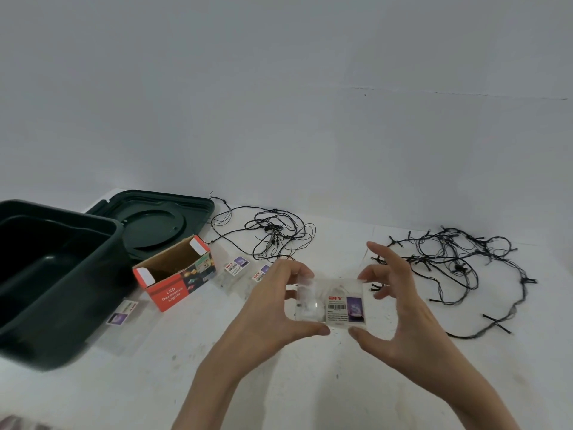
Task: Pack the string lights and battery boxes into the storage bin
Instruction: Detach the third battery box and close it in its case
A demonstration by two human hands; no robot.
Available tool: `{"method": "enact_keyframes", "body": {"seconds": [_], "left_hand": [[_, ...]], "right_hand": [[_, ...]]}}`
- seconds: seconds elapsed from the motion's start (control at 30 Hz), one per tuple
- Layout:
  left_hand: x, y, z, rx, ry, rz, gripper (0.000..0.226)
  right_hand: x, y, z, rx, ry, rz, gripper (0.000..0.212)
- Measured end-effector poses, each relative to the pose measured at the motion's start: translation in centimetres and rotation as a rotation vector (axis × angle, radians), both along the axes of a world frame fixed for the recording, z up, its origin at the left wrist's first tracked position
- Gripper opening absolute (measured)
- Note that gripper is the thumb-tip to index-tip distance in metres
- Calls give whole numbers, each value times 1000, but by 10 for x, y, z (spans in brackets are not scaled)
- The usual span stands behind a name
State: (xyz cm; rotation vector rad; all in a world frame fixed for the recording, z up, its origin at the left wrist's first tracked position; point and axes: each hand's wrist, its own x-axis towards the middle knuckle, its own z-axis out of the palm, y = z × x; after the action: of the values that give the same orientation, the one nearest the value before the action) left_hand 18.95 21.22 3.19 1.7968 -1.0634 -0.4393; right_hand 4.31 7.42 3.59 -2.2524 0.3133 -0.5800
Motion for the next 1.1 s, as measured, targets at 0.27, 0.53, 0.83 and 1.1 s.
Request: {"method": "enact_keyframes", "body": {"seconds": [0.27,0.53,0.83,1.1], "left_hand": [[4,10,-4,70,-62,-6,63],[11,17,-15,194,-168,-23,58],[22,30,-30,396,-480,-68,65],[47,54,-37,485,-356,31,67]], "right_hand": [[9,3,-2,-16,66,80,103],[19,5,-9,-70,245,168,99],[54,26,-27,2,219,323,96],[95,39,-49,148,183,409,95]]}}
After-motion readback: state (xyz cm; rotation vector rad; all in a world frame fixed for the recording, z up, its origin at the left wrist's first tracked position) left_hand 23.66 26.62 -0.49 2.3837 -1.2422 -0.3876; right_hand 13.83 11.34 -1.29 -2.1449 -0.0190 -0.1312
